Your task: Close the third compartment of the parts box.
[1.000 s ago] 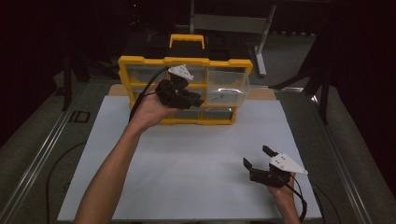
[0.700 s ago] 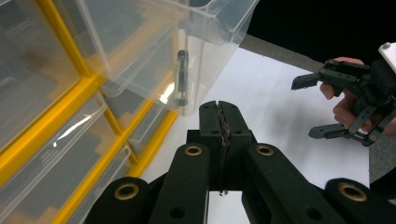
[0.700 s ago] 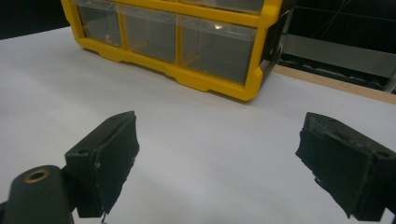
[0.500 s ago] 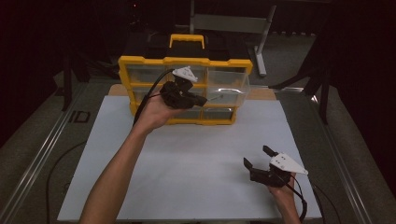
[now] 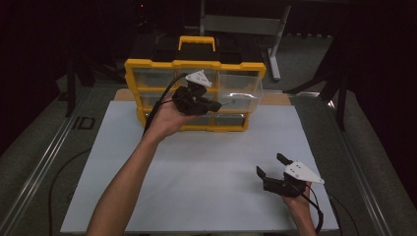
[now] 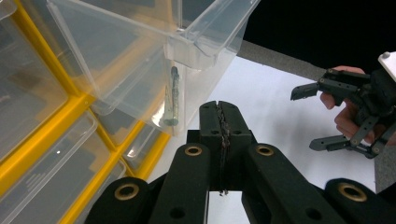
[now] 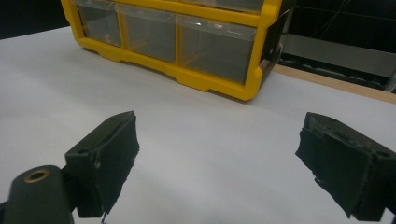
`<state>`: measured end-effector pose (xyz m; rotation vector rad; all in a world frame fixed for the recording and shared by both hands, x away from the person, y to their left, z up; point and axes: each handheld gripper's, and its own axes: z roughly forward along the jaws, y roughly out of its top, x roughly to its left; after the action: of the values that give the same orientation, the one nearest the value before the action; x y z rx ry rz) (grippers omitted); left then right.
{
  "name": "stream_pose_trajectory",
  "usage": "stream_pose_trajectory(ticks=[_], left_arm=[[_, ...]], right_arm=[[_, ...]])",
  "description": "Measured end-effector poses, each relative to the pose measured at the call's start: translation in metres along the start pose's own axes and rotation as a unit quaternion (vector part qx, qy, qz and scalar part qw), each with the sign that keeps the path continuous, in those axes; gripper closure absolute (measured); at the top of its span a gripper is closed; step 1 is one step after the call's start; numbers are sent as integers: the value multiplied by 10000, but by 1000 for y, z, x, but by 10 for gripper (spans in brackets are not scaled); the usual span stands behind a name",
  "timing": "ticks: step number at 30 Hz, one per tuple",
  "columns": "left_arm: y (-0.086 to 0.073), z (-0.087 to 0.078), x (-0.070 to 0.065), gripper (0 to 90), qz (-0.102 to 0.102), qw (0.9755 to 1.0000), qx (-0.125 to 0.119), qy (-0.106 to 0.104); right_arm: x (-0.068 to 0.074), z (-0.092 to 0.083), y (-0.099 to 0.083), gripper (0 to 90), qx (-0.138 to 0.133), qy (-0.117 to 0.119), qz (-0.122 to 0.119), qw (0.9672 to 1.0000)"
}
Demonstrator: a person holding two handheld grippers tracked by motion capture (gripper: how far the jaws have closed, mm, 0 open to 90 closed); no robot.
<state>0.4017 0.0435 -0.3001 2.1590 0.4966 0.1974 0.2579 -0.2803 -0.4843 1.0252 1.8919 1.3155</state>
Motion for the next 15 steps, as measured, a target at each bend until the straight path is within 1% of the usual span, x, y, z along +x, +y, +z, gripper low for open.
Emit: stream_pose_trajectory(ticks=[6,10,15], left_arm=[[2,2,-1,900,-47,10000,-66,45],[5,4,-2,900,-53,9999,-121,17],[9,7,-3,900,-43,9999,-150,37]], right_arm=[[0,0,0,116,4,-2,6,10000],[1,0,0,116,9,4,8,10000],[1,1,0,116,14,8,7,10000]])
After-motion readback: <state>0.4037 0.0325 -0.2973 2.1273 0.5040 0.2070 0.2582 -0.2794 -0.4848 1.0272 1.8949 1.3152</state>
